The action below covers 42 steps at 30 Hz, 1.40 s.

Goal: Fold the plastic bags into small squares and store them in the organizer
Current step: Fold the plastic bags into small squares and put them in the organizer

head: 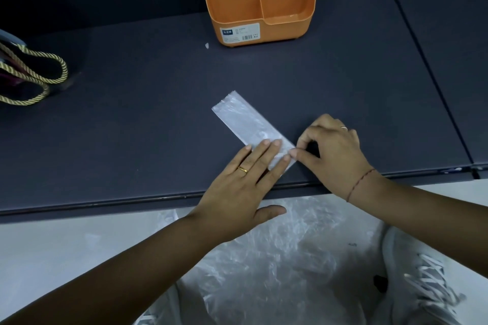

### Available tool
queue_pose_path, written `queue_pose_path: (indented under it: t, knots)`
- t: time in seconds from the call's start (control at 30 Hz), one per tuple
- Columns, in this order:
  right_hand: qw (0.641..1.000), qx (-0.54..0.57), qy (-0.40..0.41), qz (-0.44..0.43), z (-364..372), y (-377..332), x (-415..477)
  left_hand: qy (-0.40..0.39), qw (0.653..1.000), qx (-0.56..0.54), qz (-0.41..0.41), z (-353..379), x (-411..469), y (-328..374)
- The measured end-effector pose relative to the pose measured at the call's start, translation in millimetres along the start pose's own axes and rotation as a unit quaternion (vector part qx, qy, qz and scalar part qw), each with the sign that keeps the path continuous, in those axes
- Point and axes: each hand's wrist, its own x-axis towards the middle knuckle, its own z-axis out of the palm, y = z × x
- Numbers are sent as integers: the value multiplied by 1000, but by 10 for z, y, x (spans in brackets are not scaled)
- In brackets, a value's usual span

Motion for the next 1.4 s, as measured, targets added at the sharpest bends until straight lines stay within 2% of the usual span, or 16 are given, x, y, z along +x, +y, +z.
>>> queue_pose_path:
  t: [0.07, 0.13, 0.23, 0.37, 0.5, 0.57, 0.63, 0.7, 0.77, 0.87, 0.93, 1.0, 1.07, 1.17, 1.23, 1.4]
  knots:
    - [998, 51, -23, 12, -75, -39, 3, 18, 998, -54, -16, -15, -2, 12]
    - [989, 127, -61, 40, -171, -101, 20, 61, 985, -146, -75, -34, 23, 60]
    - [950, 266, -127, 106, -242, -185, 21, 126, 952, -226, -163, -56, 97, 130]
    - [893, 387, -163, 164, -261, -209, 9, 201, 940, -210, -181, -60, 177, 66]
    - [812, 496, -197, 237, -325, -210, 31, 224, 936, -200, -185, -44, 153, 42]
    - [788, 521, -207, 254, -345, -199, 51, 236, 937, -187, -176, -16, 129, 53]
    - [779, 526, -222, 258, -364, -202, 51, 240, 938, -188, -165, 9, 114, 40]
    - [783, 520, -239, 245, -372, -203, 31, 232, 938, -206, -156, 13, 104, 24]
    - [803, 505, -238, 208, -370, -193, 20, 227, 935, -229, -151, -12, 95, 11]
    - [901, 394, -158, 90, -392, -102, 82, 222, 923, -269, -166, -66, 80, 0]
    - [941, 302, -153, -5, -409, -42, 161, 220, 917, -282, -177, -92, 77, -1]
    - [944, 253, -201, -70, -365, -13, 218, 219, 913, -289, -186, -122, 82, 4]
    - [948, 221, -206, -104, -266, -27, 258, 210, 912, -294, -194, -152, 94, 3]
    - [963, 198, -163, -83, -163, -45, 330, 184, 905, -319, -212, -183, 86, 8]
    - [962, 211, -167, -49, -180, -57, 372, 176, 885, -355, -246, -247, 99, 30]
    - [955, 233, -179, 39, -188, -126, 443, 155, 758, -514, -370, -425, 273, 4]
